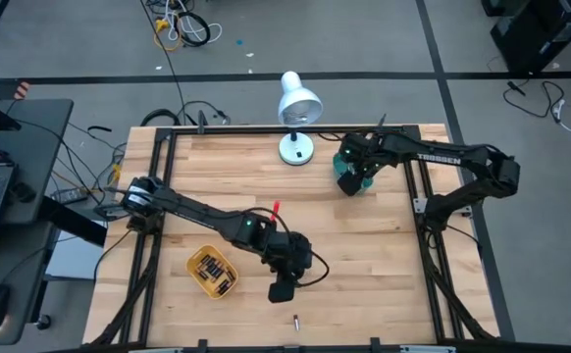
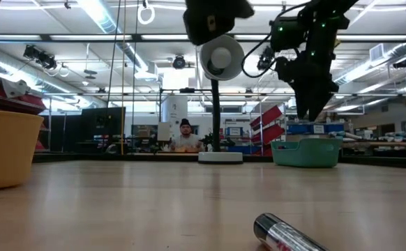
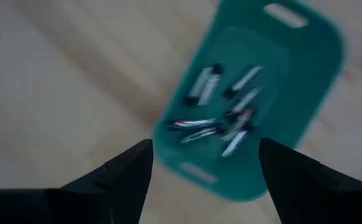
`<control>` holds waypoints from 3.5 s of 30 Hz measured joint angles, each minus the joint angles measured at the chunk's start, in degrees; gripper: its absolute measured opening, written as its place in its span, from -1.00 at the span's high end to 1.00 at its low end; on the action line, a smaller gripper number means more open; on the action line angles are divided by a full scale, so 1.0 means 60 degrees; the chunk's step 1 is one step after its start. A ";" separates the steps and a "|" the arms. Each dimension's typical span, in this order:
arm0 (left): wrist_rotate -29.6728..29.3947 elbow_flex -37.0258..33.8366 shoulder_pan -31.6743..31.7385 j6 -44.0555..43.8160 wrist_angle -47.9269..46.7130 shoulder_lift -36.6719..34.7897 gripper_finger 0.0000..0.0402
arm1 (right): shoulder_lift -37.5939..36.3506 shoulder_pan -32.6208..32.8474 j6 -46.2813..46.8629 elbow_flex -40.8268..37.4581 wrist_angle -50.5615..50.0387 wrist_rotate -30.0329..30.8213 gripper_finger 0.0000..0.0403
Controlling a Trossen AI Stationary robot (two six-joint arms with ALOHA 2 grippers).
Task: Sort batteries
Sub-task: Put the silver battery into the green bin
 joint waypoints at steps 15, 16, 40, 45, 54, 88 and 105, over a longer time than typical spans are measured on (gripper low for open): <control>0.0688 -0.1219 -0.0777 0.3761 0.0540 0.0000 0.18 | -0.2985 0.1675 0.2845 0.0000 0.0992 -0.4265 -0.12; 0.0661 -0.1304 -0.0857 0.4364 0.0641 0.0000 0.19 | -0.3239 0.1867 0.3157 0.0000 0.1252 -0.4269 -0.10; 0.1584 -0.2458 -0.0809 0.7394 0.5028 0.1238 0.19 | -0.4003 0.4753 0.6990 0.0000 0.1658 -0.1624 0.03; 0.1708 -0.2444 -0.0877 0.7533 0.5817 0.1723 0.19 | -0.3672 0.4980 0.7323 0.0000 0.1557 -0.1591 0.04; 0.1952 -0.2444 -0.1133 0.8229 0.6345 0.2373 0.19 | -0.3215 0.5442 0.7755 0.0000 0.1599 -0.1609 0.04; 0.0635 -0.2442 -0.0455 0.6125 0.7081 0.3139 0.80 | -0.2699 0.7471 0.9441 0.0000 0.1112 -0.1043 0.06; -0.0992 -0.2458 0.1615 0.4484 0.7247 0.1088 0.78 | -0.2696 0.8549 1.0148 0.0000 0.1670 0.1212 0.06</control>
